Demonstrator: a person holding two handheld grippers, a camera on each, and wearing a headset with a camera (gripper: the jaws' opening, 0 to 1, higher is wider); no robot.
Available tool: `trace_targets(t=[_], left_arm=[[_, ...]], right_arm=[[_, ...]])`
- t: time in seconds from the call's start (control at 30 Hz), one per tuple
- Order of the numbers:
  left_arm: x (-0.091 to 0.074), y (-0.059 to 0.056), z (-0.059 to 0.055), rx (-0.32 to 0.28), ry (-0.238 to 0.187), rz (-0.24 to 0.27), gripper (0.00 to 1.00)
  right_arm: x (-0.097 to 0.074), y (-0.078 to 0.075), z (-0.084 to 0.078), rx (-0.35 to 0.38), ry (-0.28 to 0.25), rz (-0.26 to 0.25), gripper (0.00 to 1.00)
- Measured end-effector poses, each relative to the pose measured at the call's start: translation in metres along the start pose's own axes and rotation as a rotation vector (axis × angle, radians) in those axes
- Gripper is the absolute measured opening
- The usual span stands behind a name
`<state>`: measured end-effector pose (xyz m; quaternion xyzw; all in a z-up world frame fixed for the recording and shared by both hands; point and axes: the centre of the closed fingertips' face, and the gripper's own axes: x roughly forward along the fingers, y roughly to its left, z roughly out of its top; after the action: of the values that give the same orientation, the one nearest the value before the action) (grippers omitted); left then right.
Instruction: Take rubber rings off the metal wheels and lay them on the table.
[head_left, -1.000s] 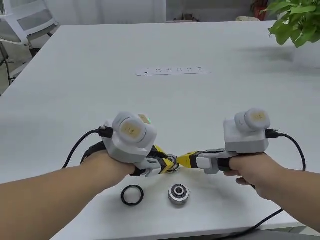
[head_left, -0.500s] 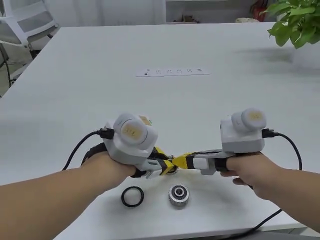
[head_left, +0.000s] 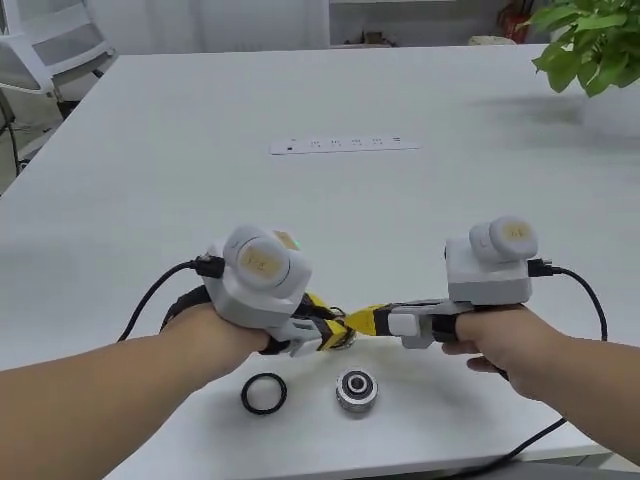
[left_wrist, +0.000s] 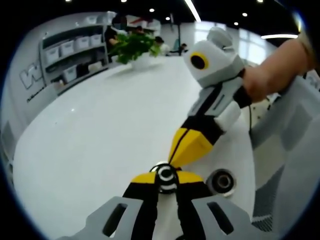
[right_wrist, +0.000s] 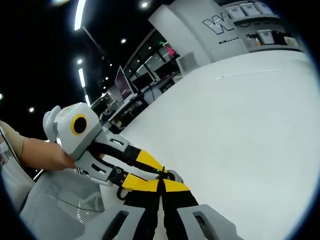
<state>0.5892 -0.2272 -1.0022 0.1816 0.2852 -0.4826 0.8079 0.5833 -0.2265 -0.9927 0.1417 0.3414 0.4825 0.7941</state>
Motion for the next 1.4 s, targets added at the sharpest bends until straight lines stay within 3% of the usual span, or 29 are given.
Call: trace_targets(t=[0.5,0.6,0.83,1.4], left_arm=[[0.0,-0.001,0.001,0.007,-0.011,-0.018,0.15],[-0.001,-0.001,0.001,0.002,-0.01,-0.023,0.22],[-0.006,-0.004,0.004,-0.013,-0.022,-0.043,0.25],[-0.04,-0.009,0.021,-0.039,-0.116,-0.058,0.4]], right_arm=[[0.001,-0.002,-0.002,-0.008,0.011,-0.012,0.0],[0.0,-0.003,-0.001,-0.012,0.011,-0.015,0.0],[-0.001,-0.001,0.001,-0.014,0.008,-0.013,0.0],[-0.007,0.006,0.012,-0.041,-0.019,-0.009,0.0]])
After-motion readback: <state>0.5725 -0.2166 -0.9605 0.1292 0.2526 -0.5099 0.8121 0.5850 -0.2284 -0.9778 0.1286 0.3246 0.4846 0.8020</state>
